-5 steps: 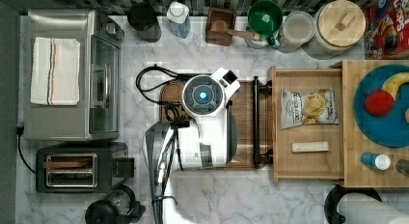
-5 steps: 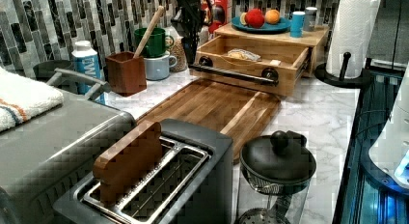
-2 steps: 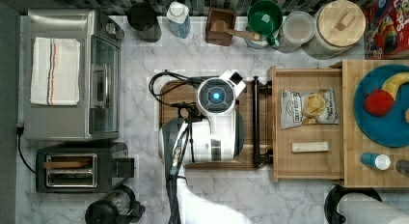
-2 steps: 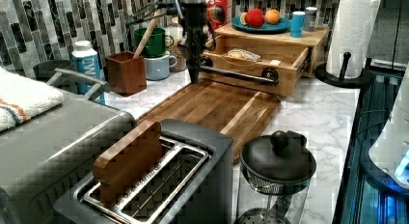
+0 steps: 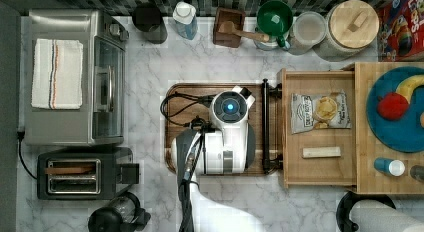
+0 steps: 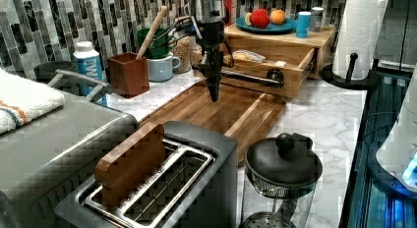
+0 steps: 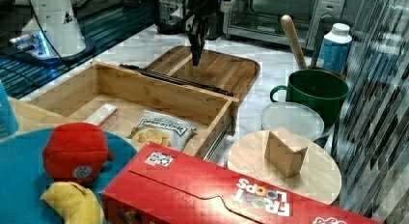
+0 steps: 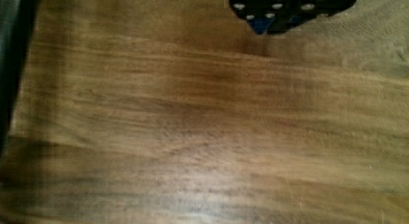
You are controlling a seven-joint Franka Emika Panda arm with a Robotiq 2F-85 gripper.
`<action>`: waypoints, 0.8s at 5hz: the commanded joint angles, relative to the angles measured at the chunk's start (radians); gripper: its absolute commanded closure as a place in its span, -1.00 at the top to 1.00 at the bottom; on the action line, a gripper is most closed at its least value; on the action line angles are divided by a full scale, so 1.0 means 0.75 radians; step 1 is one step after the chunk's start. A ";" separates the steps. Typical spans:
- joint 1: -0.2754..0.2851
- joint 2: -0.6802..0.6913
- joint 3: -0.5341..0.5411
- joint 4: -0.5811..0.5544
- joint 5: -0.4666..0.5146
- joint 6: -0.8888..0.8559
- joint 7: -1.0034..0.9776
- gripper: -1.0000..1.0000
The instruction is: Close the drawer.
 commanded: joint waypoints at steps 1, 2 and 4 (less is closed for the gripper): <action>-0.132 0.066 -0.049 0.124 0.023 0.068 -0.290 -1.00; -0.172 0.064 -0.072 0.147 -0.010 0.061 -0.318 -1.00; -0.274 0.092 -0.072 0.188 -0.013 0.073 -0.379 -1.00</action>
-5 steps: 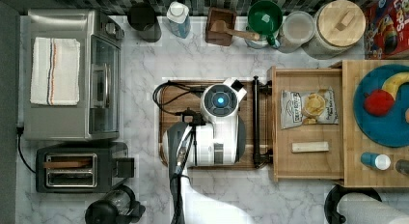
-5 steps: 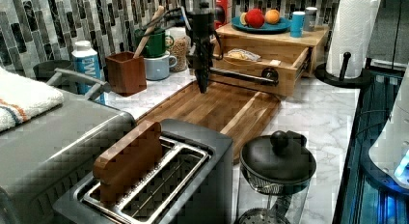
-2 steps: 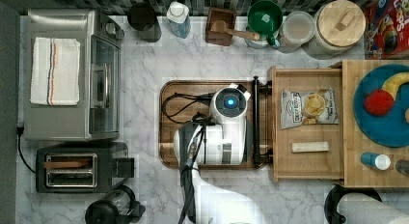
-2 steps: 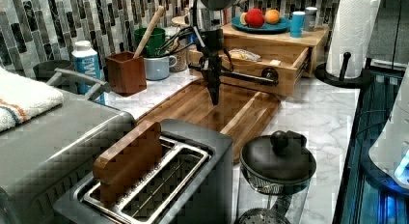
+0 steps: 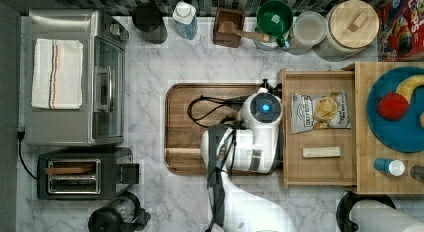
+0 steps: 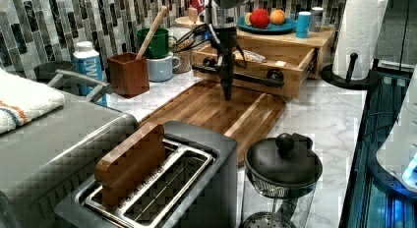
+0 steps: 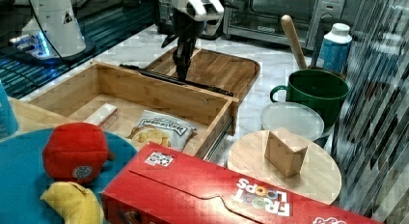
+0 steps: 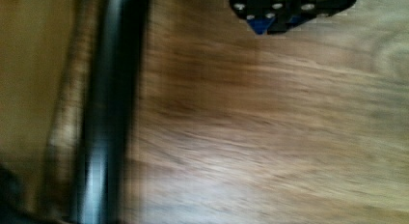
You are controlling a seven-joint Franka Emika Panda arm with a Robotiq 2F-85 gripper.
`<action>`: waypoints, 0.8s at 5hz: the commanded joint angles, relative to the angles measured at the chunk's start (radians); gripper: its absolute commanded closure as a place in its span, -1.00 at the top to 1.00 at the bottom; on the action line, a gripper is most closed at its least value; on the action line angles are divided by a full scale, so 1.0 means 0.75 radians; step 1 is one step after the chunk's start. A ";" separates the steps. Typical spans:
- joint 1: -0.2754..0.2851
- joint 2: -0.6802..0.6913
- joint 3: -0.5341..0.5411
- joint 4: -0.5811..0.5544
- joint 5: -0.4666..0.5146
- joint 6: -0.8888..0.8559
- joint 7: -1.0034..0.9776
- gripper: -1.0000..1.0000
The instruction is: Close the drawer.
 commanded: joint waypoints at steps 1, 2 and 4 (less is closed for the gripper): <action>-0.100 0.026 -0.058 0.197 0.002 0.047 -0.111 -1.00; -0.152 0.048 -0.071 0.244 0.008 0.071 -0.149 -1.00; -0.261 0.143 -0.129 0.396 0.040 0.099 -0.340 -1.00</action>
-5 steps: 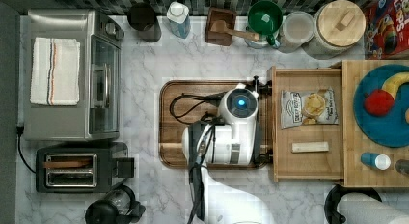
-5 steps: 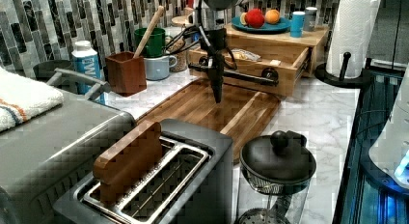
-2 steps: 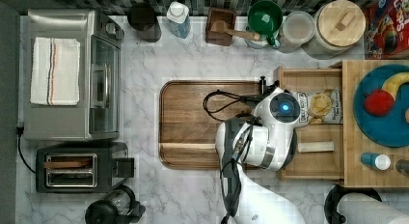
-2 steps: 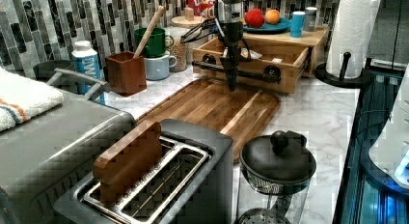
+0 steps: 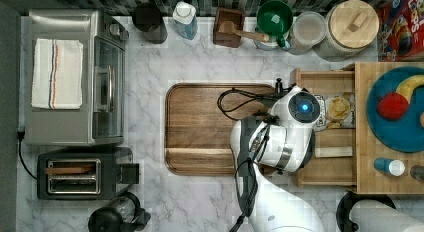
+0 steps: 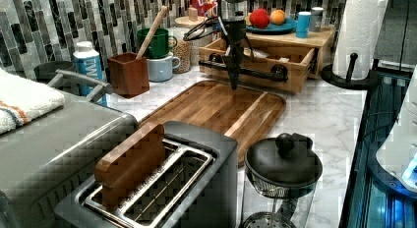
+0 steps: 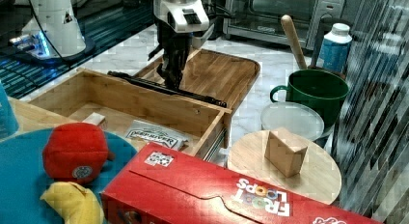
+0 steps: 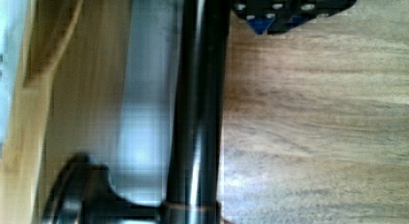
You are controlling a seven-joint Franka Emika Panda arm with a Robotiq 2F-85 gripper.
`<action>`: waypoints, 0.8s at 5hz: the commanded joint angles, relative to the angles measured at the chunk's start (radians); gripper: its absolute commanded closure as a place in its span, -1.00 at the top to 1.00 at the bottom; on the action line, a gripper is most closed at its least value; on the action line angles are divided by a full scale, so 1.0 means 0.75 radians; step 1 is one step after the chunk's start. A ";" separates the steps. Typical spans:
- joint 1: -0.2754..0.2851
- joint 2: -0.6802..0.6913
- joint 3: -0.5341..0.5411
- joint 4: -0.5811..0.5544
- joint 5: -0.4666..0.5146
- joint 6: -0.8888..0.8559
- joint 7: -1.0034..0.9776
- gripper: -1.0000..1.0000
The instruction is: Close the drawer.
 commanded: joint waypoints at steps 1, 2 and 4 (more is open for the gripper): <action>-0.211 0.110 -0.081 0.363 0.035 0.054 -0.342 -1.00; -0.249 0.134 -0.098 0.421 0.023 0.013 -0.375 -1.00; -0.347 0.133 -0.107 0.505 -0.048 -0.096 -0.426 -1.00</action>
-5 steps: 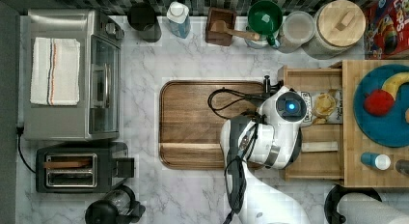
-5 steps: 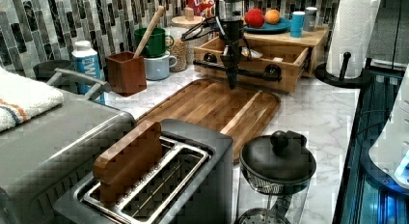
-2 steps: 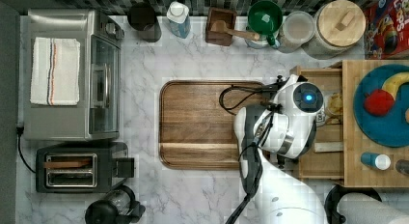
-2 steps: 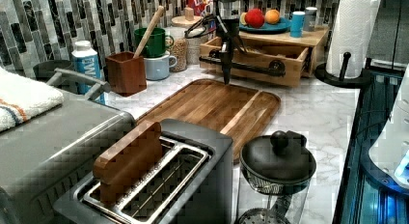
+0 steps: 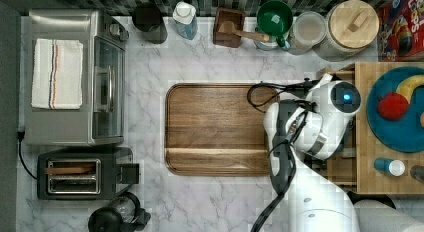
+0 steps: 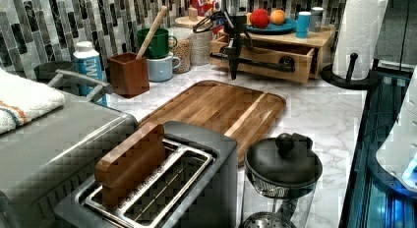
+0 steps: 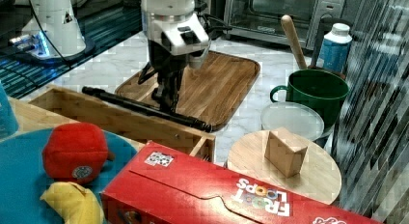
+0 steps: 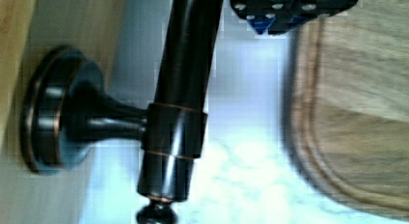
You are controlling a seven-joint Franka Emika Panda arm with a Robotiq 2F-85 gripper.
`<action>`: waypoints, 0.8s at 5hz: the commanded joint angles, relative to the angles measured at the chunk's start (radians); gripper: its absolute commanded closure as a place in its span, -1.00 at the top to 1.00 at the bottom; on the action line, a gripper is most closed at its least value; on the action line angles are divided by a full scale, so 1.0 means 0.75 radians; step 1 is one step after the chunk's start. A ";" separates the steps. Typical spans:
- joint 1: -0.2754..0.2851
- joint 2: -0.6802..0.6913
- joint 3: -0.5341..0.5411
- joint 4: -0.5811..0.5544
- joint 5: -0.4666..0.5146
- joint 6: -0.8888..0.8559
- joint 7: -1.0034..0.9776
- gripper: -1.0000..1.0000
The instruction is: Close the drawer.
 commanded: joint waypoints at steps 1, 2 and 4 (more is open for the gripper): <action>-0.189 -0.048 -0.130 0.279 -0.087 -0.094 -0.188 -1.00; -0.188 -0.038 -0.156 0.294 -0.069 -0.063 -0.196 -1.00; -0.192 -0.020 -0.160 0.298 -0.097 0.024 -0.165 -1.00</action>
